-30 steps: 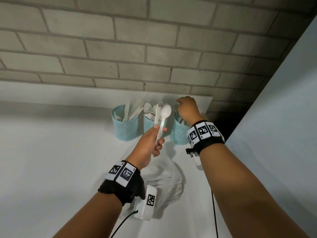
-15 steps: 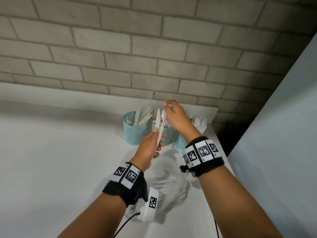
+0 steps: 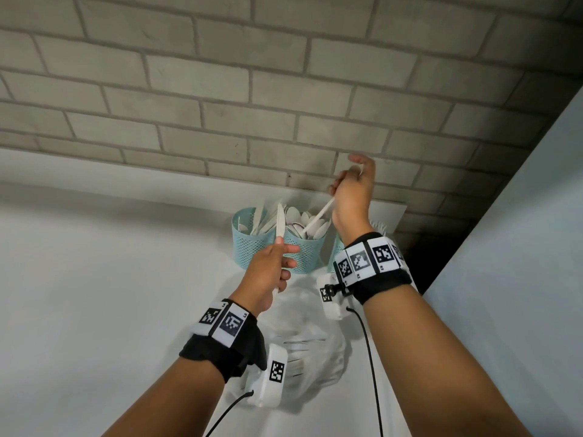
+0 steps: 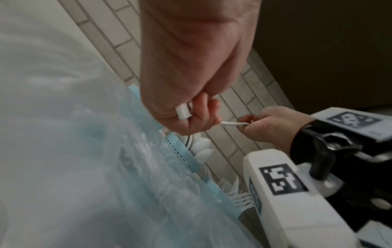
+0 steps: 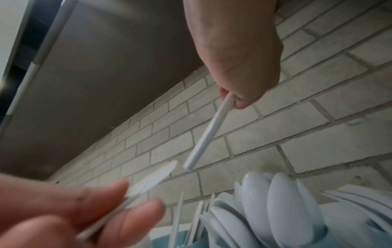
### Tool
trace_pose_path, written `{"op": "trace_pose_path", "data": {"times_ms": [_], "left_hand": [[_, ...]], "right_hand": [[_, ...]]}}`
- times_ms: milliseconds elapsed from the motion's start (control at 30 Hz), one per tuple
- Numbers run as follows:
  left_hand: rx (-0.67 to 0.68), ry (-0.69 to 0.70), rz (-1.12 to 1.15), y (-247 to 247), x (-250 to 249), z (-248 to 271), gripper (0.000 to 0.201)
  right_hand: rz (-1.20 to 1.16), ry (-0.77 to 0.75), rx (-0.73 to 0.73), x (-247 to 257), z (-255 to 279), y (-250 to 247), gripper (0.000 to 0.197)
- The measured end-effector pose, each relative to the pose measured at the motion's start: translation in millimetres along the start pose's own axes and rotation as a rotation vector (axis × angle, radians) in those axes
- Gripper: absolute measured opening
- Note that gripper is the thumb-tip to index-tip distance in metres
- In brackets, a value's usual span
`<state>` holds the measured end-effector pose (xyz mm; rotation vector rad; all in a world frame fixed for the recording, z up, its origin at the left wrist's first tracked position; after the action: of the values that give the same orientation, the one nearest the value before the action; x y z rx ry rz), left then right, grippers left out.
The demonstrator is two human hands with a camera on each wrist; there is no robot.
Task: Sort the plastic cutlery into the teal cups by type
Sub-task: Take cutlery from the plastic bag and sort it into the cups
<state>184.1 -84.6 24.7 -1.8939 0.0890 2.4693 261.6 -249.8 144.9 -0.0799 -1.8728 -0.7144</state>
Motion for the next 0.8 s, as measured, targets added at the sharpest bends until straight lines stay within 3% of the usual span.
{"op": "trace_pose_path", "data": {"times_ms": [200, 300, 433, 567, 700, 800], "left_hand": [[0.026, 0.013, -0.021, -1.4, 1.1, -7.0, 0.035], [0.039, -0.005, 0.022, -2.0, 4.0, -11.2, 0.033], [0.057, -0.014, 0.085, -1.9, 5.6, -13.3, 0.034], [0.084, -0.008, 0.112, -0.7, 7.0, -13.3, 0.036], [0.102, -0.023, 0.136, 0.2, 9.4, -13.9, 0.037], [0.103, -0.009, 0.134, -0.8, 9.1, -12.8, 0.038]], "right_hand": [[0.108, -0.326, -0.074, 13.2, -3.5, -5.4, 0.016], [0.232, -0.445, 0.011, 7.8, 7.2, 0.7, 0.008], [0.544, -0.354, 0.241, -33.1, 15.8, 15.1, 0.022], [1.118, -0.369, 0.425, -76.3, 21.6, 18.8, 0.030], [1.286, -0.267, 0.551, -85.0, 21.6, 25.1, 0.036], [1.189, -0.245, 0.542, -65.7, 25.1, 33.3, 0.036]]}}
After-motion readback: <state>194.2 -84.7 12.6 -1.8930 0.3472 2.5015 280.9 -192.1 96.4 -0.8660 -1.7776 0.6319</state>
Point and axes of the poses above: each hand's wrist, its own z-axis away from the middle knuckle, its own y-axis out of the palm, x = y × z, the point moved 10 cm from there along -z, towards the middle knuckle, and after that the axes turned 10 degrees about -z, right-handed, at the moved point
